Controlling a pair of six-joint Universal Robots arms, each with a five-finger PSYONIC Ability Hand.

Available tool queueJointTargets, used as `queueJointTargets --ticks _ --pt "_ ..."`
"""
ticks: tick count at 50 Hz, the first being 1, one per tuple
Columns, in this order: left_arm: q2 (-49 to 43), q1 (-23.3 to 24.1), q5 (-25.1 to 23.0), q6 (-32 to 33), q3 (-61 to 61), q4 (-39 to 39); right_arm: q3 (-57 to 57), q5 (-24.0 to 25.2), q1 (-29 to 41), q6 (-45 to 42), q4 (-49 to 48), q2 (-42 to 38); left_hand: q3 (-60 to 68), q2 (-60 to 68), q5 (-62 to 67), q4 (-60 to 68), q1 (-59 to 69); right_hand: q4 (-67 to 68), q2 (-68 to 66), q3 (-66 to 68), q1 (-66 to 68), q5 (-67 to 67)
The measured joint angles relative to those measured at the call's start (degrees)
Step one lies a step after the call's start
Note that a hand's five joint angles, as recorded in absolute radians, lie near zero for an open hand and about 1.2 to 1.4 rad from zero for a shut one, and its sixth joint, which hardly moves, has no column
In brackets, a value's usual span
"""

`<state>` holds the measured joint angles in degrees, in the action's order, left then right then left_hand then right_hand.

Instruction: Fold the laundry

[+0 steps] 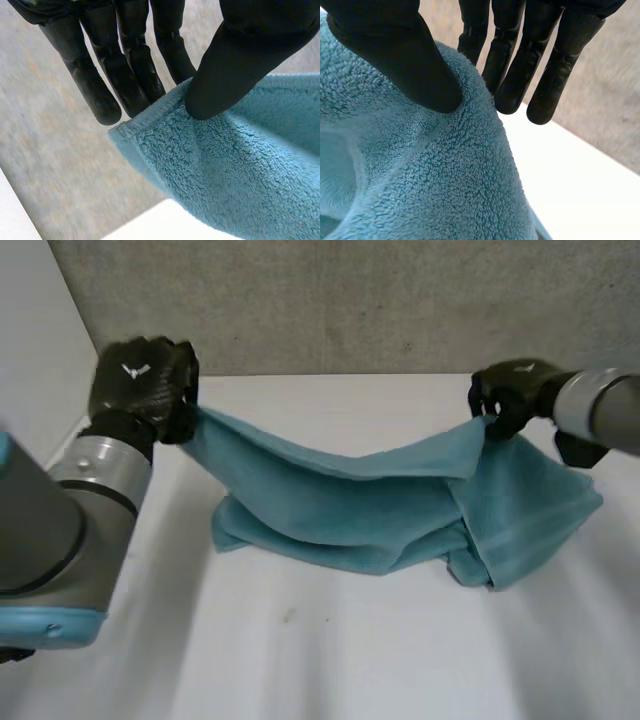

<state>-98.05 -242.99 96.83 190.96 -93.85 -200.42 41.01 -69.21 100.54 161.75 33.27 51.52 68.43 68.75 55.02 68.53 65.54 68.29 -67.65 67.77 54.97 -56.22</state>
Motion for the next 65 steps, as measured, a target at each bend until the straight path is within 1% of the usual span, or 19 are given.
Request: queueJointTargets --ticks 2,3,4,5,7,8,10,11,12,13,16,22,25,27,33,37,47,56,65 --pt "-2.11 -0.26 0.03 0.0 0.72 -0.07 -2.24 -1.82 0.89 -0.55 -0.25 -3.34 0.0 0.0 0.0 0.0 0.0 -0.16 0.55 -0.58 -0.43 0.08" --pt "-3.9 -0.7 0.06 0.0 1.42 -0.09 -3.83 -3.48 1.58 -0.93 -0.59 -5.8 0.0 0.0 0.0 -0.01 0.0 -16.21 16.39 -16.24 -14.8 15.2" --pt "-4.49 -0.88 0.07 -0.01 1.7 -0.11 -4.35 -4.07 1.82 -1.05 -0.78 -6.57 0.0 0.0 0.0 -0.01 0.0 -16.21 16.39 -16.24 -14.8 15.2" --pt "-6.09 -1.52 0.09 -0.01 2.54 -0.15 -5.55 -5.76 2.42 -1.3 -1.34 -8.44 0.0 0.0 0.0 0.0 0.0 -30.85 31.25 -31.28 -23.84 28.78" --pt "-7.67 -2.35 0.14 0.0 3.47 -0.15 -6.09 -7.76 2.9 -1.32 -2.16 -9.53 0.0 0.0 0.0 -0.01 0.0 -36.2 36.37 -36.58 -27.96 34.04" --pt "-8.67 -2.96 0.17 0.02 4.18 -0.16 -6.03 -9.47 3.31 -1.22 -3.03 -9.78 0.0 0.0 0.0 0.0 0.0 -45.22 44.62 -44.69 -34.8 43.15" --pt "-9.95 -3.89 0.21 0.04 5.1 -0.16 -4.96 -12.1 3.95 -0.93 -4.54 -9.14 0.0 0.0 0.0 0.0 0.0 -47.31 45.83 -46.41 -35.93 45.28" --pt "-11.01 -4.97 0.26 0.02 5.91 -0.17 -2.52 -14.56 4.6 -0.52 -6.34 -7.18 0.0 0.0 0.0 0.0 0.0 -47.37 45.83 -46.41 -35.93 45.31" --pt "-11.01 -4.97 0.26 0.02 5.91 -0.17 -2.52 -14.56 4.6 -0.52 -6.34 -7.18 0.0 0.0 0.0 0.0 0.0 -47.37 45.83 -46.41 -35.93 45.31" --pt "-11.7 -6.0 0.28 -0.03 6.35 -0.19 2.84 -16.28 5.02 -0.03 -8.75 -2.72 0.0 0.0 0.0 0.0 0.0 -47.37 45.83 -46.41 -35.93 45.3" --pt "-12.05 -6.95 0.25 -0.11 6.46 -0.21 11.5 -17.11 5.23 0.42 -12.18 4.05 0.0 0.0 0.0 0.0 0.0 -47.29 45.75 -46.29 -35.89 45.19" --pt "-12.31 -7.73 0.16 -0.16 5.74 -0.24 34.84 -16.25 5.18 0.83 -21.4 19.84 0.0 0.0 0.0 0.0 0.0 -38.63 38.11 -38.16 -29.77 37.69" --pt "-12.34 -7.72 0.16 -0.16 5.4 -0.24 41.97 -15.39 5.18 0.97 -24.18 23.57 0.0 0.0 0.0 0.0 0.0 -37.93 37.41 -37.4 -29.34 37.08" --pt "-12.35 -7.68 0.14 -0.16 5.08 -0.25 50.84 -13.9 5.17 1.72 -28.46 26.91 0.0 0.0 0.0 0.0 0.0 -37.89 37.38 -37.21 -29.34 36.9" --pt "-12.35 -7.6 0.12 -0.17 4.87 -0.27 60.4 -12.03 5.26 4.12 -35.17 28.54 0.0 0.0 0.0 0.0 0.0 -37.24 36.74 -36.59 -28.79 36.19" --pt "-12.29 -7.59 0.15 -0.2 4.84 -0.25 63.69 -11.64 5.4 7.07 -41.15 26.65 0.0 0.0 0.0 0.0 0.0 -34.02 33.27 -33.35 -25.82 33.25" --pt "-12.13 -7.54 0.2 -0.24 4.61 -0.28 63.49 -11.73 5.5 10.48 -51.39 18.24 0.0 0.0 0.0 0.0 0.0 -31.0 30.75 -30.47 -23.22 30.24" --pt "-12.13 -7.53 0.16 -0.17 4.39 -0.87 59.39 -12.51 5.28 9.68 -52.58 11.83 0.0 0.0 0.0 0.0 0.0 -29.59 29.29 -28.98 -22.28 28.99" --pt "-12.01 -7.59 0.11 -0.14 4.2 -1.14 57.73 -12.83 5.2 9.54 -53.37 10.63 0.0 0.0 0.0 0.0 0.0 -23.54 22.85 -22.99 -16.87 23.56"
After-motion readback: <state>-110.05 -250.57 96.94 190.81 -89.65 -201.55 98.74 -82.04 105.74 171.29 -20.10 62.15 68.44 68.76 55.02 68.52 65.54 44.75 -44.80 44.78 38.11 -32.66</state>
